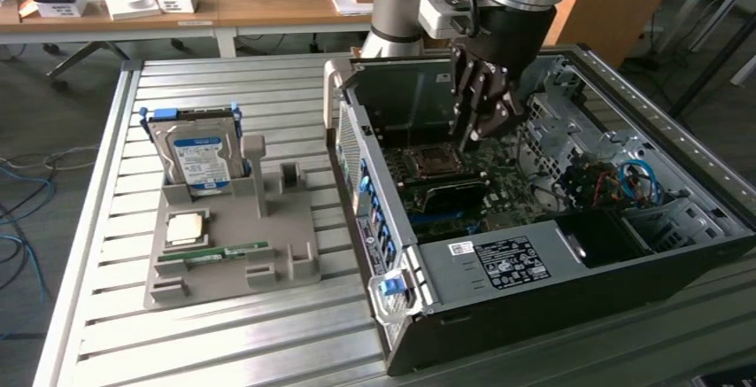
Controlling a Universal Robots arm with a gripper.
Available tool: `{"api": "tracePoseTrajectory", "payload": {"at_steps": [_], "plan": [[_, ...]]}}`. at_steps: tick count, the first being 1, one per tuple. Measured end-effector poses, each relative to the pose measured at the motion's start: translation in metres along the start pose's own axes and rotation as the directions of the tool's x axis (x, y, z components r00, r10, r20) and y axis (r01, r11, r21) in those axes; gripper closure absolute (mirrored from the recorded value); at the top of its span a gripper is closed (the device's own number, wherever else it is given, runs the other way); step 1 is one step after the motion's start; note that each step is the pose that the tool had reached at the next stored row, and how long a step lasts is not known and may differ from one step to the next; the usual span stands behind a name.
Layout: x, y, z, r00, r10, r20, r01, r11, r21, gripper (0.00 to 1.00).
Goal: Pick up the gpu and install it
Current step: 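Press down on the gpu until it lock into place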
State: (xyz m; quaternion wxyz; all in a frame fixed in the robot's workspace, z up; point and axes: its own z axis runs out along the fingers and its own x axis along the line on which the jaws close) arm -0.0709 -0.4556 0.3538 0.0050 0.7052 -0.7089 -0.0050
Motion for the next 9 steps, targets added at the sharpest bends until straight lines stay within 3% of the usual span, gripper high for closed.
{"api": "tracePoseTrajectory", "payload": {"at_steps": [4,7,9], "plan": [[0.0000,0.0000,0.0000,1.0000,0.000,0.0000,0.000,1.0000,0.0000,0.73],[0.0000,0.0000,0.0000,1.0000,0.000,0.0000,0.000,1.0000,0.0000,0.89],[0.0000,0.0000,0.0000,1.0000,0.000,0.0000,0.000,1.0000,0.0000,0.89]]}}
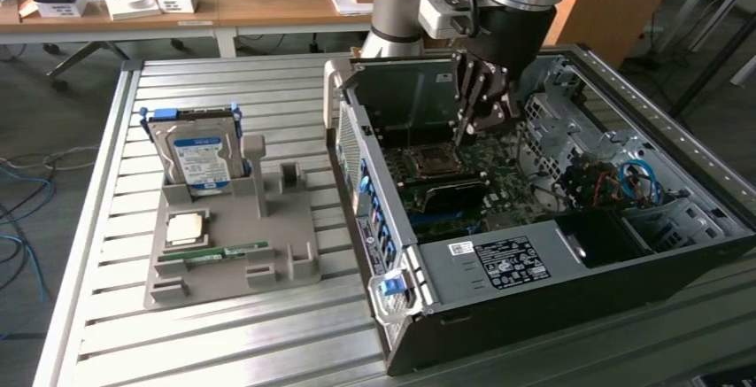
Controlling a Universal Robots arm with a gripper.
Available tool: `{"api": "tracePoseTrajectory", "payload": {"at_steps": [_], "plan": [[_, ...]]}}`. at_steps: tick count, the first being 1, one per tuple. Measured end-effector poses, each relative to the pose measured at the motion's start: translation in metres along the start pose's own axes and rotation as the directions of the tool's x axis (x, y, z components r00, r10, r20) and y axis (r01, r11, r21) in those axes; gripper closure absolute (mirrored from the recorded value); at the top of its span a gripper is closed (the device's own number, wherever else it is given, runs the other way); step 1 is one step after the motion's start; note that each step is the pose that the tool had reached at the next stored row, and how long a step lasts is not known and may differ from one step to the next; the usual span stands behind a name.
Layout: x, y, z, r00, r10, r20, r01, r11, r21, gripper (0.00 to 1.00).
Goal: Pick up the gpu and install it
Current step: 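Press down on the gpu until it lock into place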
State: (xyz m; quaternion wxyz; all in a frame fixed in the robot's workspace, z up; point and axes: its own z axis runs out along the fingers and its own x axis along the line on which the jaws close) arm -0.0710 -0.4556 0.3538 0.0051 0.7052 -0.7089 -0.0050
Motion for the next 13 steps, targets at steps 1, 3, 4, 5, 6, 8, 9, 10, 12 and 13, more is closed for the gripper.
{"api": "tracePoseTrajectory", "payload": {"at_steps": [1,3,4,5,6,8,9,10,12,13], "plan": [[0.000,0.0000,0.0000,1.0000,0.000,0.0000,0.000,1.0000,0.0000,0.89],[0.000,0.0000,0.0000,1.0000,0.000,0.0000,0.000,1.0000,0.0000,0.89],[0.000,0.0000,0.0005,1.0000,0.000,0.0001,0.000,1.0000,0.0001,0.89],[0.000,0.0000,0.0020,1.0000,0.000,0.0006,0.000,1.0000,0.0000,0.89],[0.000,0.0000,0.0038,1.0000,0.000,0.0013,0.000,1.0000,0.0001,0.89],[0.000,-0.0001,0.0075,1.0000,0.000,0.0017,0.000,1.0000,0.0001,0.89],[0.000,-0.0001,0.0093,1.0000,0.000,0.0017,0.000,1.0000,0.0000,0.89],[0.000,-0.0002,0.0112,1.0000,0.000,0.0019,0.000,1.0000,0.0001,0.89],[0.000,-0.0002,0.0148,1.0000,0.000,0.0017,0.000,1.0000,0.0000,0.89],[0.000,-0.0002,0.0167,1.0000,0.000,0.0018,0.000,1.0000,0.0000,0.89]]}}
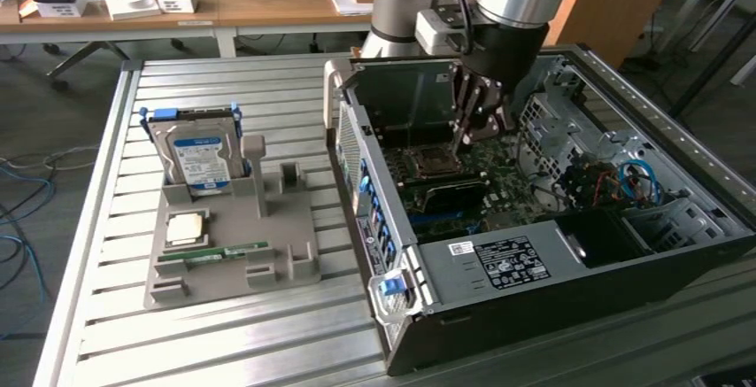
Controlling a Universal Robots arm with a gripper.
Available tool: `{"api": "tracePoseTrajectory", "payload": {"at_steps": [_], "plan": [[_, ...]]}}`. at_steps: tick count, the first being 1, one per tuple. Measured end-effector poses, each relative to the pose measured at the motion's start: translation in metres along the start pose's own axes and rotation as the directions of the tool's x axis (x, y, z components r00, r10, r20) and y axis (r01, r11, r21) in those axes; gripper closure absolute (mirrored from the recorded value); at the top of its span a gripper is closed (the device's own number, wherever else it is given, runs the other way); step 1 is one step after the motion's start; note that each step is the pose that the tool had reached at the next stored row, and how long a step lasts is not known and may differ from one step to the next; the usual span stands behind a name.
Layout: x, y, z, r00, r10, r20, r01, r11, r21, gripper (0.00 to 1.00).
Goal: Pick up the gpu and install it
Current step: 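Press down on the gpu until it lock into place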
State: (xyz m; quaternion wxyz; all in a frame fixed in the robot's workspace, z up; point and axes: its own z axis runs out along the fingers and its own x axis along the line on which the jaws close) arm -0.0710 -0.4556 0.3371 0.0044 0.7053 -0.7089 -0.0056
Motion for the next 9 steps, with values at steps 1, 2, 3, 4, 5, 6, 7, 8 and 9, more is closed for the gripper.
{"api": "tracePoseTrajectory", "payload": {"at_steps": [1,2,3,4,5,6,7,8,9], "plan": [[0.000,0.0000,0.0018,1.0000,0.000,-0.0001,0.000,1.0000,-0.0001,0.89],[0.000,0.0000,0.0035,1.0000,0.000,-0.0002,0.000,1.0000,-0.0001,0.89],[0.000,0.0000,0.0054,1.0000,0.000,0.0000,0.000,1.0000,0.0000,0.89],[0.000,0.0000,0.0072,1.0000,0.000,0.0001,0.000,1.0000,0.0000,0.89],[0.000,0.0000,0.0090,1.0000,0.000,0.0000,0.000,1.0000,0.0000,0.89],[0.000,-0.0001,0.0108,1.0000,0.000,-0.0001,0.000,1.0000,0.0000,0.89],[0.000,-0.0001,0.0127,1.0000,0.000,0.0000,0.000,1.0000,0.0000,0.89],[0.000,-0.0001,0.0143,1.0000,0.000,0.0000,0.000,1.0000,0.0000,0.89],[0.000,-0.0001,0.0153,1.0000,0.000,0.0000,0.000,1.0000,-0.0001,0.89]]}}
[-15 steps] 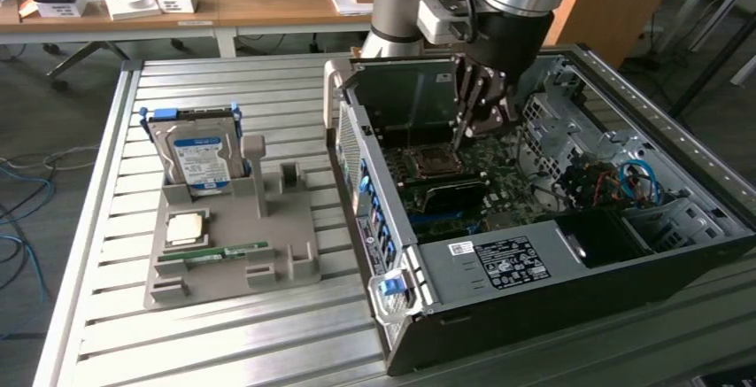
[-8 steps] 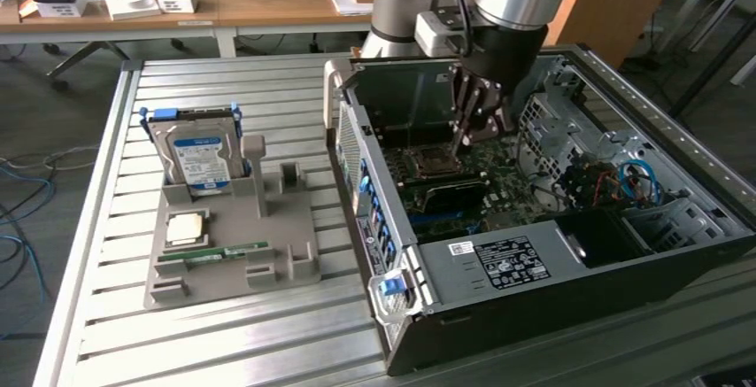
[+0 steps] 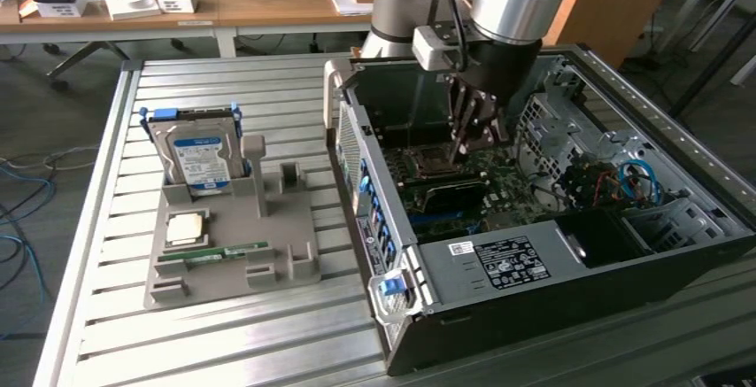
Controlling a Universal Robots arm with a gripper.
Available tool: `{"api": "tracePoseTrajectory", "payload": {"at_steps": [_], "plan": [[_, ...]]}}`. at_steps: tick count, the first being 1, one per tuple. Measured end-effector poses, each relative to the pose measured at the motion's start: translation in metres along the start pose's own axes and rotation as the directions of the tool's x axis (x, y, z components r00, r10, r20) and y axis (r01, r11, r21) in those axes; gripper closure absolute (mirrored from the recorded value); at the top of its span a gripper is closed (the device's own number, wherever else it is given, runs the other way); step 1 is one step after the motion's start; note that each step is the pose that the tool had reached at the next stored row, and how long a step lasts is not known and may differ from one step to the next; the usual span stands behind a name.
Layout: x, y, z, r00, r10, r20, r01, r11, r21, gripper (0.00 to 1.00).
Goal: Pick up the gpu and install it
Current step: 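Press down on the gpu until it lock into place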
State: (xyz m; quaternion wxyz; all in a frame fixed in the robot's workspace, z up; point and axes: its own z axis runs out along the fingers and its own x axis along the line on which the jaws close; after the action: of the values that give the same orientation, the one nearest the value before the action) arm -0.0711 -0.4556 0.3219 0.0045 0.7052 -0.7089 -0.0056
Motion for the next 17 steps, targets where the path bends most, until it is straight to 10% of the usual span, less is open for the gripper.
{"api": "tracePoseTrajectory", "payload": {"at_steps": [17], "plan": [[-0.0090,0.0024,0.0048,1.0000,0.000,-0.0011,0.000,1.0000,0.0001,0.89]]}}
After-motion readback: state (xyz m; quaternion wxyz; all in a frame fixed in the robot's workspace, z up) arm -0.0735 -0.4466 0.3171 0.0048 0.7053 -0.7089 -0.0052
